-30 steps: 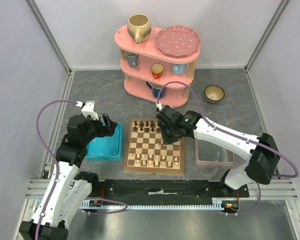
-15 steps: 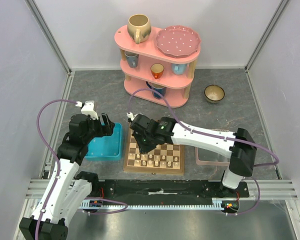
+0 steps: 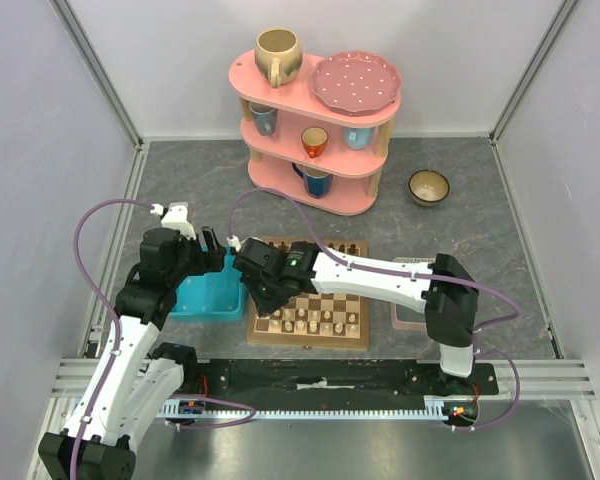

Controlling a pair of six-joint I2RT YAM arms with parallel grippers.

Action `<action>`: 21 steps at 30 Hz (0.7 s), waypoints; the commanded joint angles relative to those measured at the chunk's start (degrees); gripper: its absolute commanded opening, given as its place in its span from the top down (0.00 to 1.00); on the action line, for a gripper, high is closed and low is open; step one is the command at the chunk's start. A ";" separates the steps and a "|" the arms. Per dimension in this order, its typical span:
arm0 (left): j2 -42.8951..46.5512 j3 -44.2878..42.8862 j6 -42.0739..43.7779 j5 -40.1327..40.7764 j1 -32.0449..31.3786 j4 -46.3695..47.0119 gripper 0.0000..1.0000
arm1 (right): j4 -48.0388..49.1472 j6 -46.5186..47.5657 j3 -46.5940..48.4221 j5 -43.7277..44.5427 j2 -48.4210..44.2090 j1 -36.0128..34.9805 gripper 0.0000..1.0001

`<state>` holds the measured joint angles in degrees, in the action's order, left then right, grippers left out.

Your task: Set up the chess pieces on the board

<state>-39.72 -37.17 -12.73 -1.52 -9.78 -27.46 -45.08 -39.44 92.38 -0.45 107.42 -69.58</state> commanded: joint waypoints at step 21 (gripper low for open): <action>0.17 -2.29 -0.54 3.10 0.03 0.22 0.17 | 2.71 -3.80 1.40 2.73 5.79 -2.14 0.90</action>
<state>-39.86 -37.23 -12.73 0.58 -9.76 -27.75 -44.47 -41.60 94.17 0.73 113.32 -71.48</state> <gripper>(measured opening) 0.828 0.208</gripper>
